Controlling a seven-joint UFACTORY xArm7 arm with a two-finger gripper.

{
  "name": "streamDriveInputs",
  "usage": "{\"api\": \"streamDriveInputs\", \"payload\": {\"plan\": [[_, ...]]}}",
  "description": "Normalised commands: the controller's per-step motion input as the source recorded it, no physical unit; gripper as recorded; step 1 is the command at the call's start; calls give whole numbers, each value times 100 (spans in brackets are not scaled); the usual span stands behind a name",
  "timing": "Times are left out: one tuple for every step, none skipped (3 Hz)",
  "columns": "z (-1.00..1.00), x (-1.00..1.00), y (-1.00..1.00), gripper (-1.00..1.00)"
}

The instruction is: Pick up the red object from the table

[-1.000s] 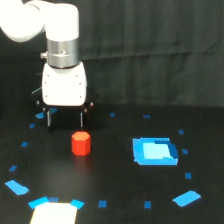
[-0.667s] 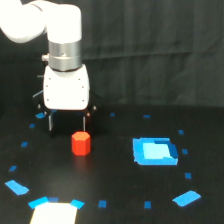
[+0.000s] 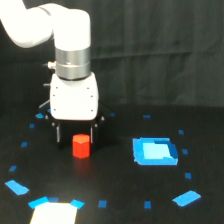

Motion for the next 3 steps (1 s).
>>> {"api": "streamDriveInputs", "payload": {"plan": [[-4,62,-30,-100],[55,40,-10,-100],[22,10,31,-100]]}}
